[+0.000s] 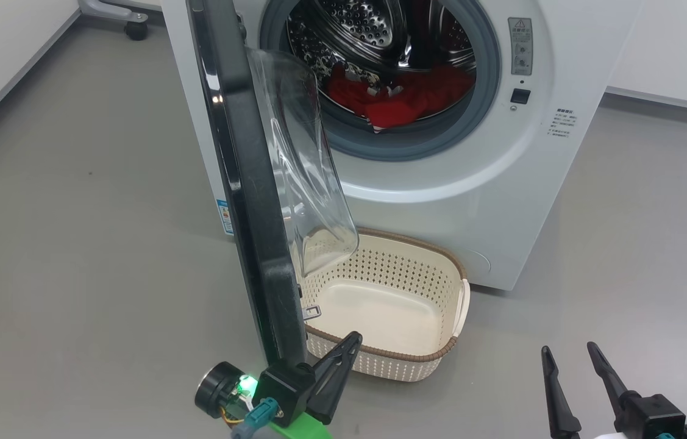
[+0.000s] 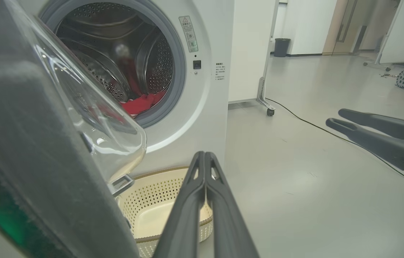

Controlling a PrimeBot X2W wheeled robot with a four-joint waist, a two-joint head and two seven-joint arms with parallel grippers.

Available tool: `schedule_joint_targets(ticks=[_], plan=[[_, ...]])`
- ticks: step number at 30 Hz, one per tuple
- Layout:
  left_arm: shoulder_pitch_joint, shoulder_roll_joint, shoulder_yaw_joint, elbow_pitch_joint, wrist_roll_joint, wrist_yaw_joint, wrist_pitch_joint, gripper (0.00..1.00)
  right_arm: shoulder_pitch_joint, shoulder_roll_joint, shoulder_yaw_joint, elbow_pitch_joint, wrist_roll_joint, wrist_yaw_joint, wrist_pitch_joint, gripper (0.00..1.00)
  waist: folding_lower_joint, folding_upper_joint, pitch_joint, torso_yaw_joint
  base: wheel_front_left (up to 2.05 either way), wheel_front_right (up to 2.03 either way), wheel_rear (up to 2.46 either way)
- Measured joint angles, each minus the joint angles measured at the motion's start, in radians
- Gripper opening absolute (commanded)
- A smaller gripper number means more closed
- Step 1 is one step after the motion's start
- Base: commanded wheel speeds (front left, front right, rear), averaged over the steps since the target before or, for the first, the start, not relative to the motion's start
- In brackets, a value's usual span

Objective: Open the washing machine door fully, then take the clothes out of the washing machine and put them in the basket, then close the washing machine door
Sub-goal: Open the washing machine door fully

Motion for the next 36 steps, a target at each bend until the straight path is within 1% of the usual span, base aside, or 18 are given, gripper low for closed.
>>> schedule_joint_targets(ticks=[3,8,11,14,18,22,26,36], plan=[[0.0,0.0,0.021,0.021,0.0,0.012,-0.001,0.0,0.0,0.001,-0.004,0.001,-0.001,0.007,0.0,1.0,0.0,0.0,0.002,-0.002,0.0,0.0,0.0],[-0.005,0.0,0.048,0.033,0.005,0.025,-0.015,0.0,0.0,0.003,-0.01,0.002,-0.001,0.009,0.0,1.0,0.0,0.0,0.005,-0.007,0.0,0.0,0.0],[-0.008,0.0,0.058,0.042,0.006,0.042,-0.023,0.0,0.0,0.005,-0.014,0.002,-0.001,0.009,0.0,1.0,0.0,0.0,0.006,-0.009,0.0,0.0,0.0],[-0.019,0.0,0.072,0.05,0.006,0.051,-0.031,0.0,0.0,0.008,-0.017,0.003,-0.001,0.016,0.0,1.0,0.0,0.0,0.008,-0.009,0.0,0.0,0.0],[-0.029,0.0,0.083,0.055,0.006,0.06,-0.037,0.0,0.0,0.009,-0.02,0.005,-0.001,0.016,0.0,1.0,0.0,0.0,0.009,-0.009,0.0,0.0,0.0],[-0.031,0.0,0.09,0.068,0.006,0.063,-0.047,0.0,0.0,0.012,-0.025,0.006,-0.001,0.018,0.0,1.0,0.0,0.0,0.01,-0.007,0.0,0.0,0.0],[-0.034,-0.001,0.091,0.079,0.006,0.067,-0.055,0.0,0.0,0.013,-0.028,0.007,-0.001,0.026,0.0,1.0,0.0,0.0,0.01,-0.004,0.0,0.0,0.0],[-0.037,-0.003,0.094,0.093,0.006,0.072,-0.067,0.0,-0.001,0.016,-0.036,0.01,-0.009,0.03,0.0,1.0,0.0001,0.0,0.009,0.009,0.0,0.0,0.0]])
